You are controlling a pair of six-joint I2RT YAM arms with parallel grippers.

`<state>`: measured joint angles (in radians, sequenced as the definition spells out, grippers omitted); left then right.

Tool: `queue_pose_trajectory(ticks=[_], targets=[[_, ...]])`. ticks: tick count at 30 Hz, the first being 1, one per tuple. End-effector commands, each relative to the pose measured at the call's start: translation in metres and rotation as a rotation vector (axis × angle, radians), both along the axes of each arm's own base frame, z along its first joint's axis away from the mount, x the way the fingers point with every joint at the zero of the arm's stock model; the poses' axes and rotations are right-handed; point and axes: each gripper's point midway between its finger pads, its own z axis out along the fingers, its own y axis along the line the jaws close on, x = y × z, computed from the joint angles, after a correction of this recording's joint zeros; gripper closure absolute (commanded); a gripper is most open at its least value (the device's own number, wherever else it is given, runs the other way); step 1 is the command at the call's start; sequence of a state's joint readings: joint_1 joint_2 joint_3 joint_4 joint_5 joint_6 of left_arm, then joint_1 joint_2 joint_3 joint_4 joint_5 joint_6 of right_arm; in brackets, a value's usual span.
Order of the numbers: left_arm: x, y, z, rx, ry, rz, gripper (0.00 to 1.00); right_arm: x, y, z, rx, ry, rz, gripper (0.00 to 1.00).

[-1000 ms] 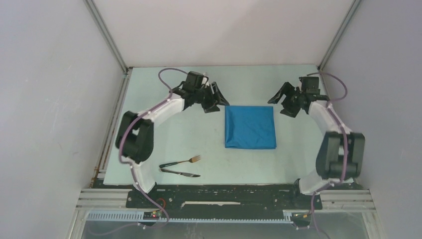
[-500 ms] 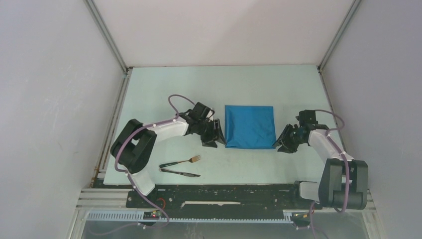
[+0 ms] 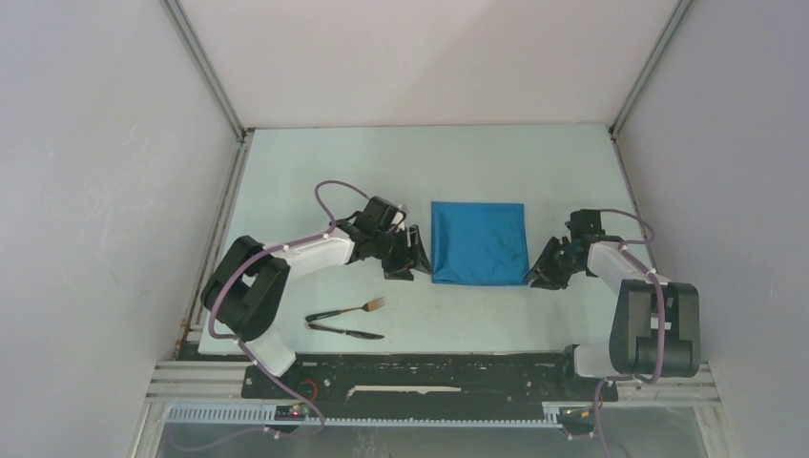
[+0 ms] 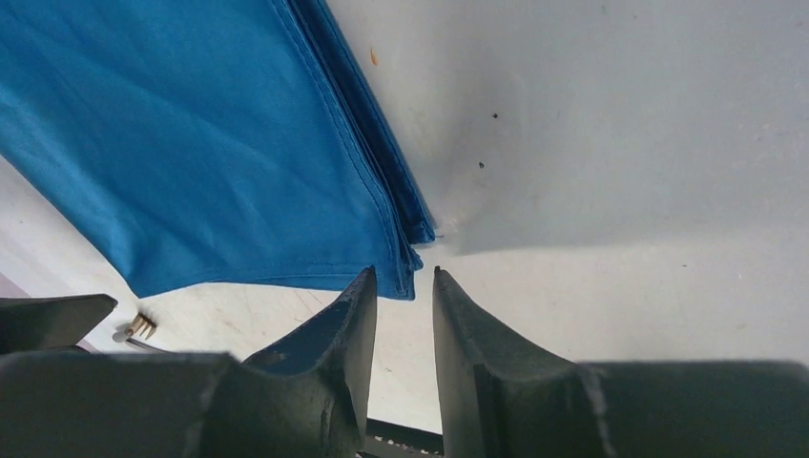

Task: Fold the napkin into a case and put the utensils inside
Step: Pick up the top corner of the square-folded napkin from the center of the board, then fold the top corner of the square-folded napkin at the center of the board.

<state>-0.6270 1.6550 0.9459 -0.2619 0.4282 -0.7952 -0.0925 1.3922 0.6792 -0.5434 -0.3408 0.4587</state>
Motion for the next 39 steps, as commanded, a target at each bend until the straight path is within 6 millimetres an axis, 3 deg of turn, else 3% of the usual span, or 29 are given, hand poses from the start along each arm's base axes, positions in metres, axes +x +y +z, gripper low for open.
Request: queue_pose_trajectory(ticks=[1,16,32,34,36,39], targets=[[0.01,-0.005,0.016,-0.032,-0.054,0.005,0.33,0.017,-0.007,0.008,-0.031,-0.078,0.01,0.64],[0.009,-0.006,0.014,-0.037,-0.043,0.005,0.33,0.022,-0.003,0.01,-0.002,-0.103,0.027,0.78],[0.008,-0.007,0.014,-0.046,-0.037,0.006,0.33,0.025,-0.002,0.009,0.01,-0.104,0.037,0.79],[0.009,-0.007,0.015,-0.047,-0.038,0.006,0.33,0.025,0.0,0.009,0.018,-0.106,0.043,0.86],[0.009,-0.006,0.015,-0.044,-0.041,0.01,0.33,0.026,0.002,0.011,0.028,-0.117,0.05,1.0],[0.011,-0.003,0.01,-0.027,-0.045,0.021,0.33,0.032,0.009,0.02,0.039,-0.15,0.081,1.0]])
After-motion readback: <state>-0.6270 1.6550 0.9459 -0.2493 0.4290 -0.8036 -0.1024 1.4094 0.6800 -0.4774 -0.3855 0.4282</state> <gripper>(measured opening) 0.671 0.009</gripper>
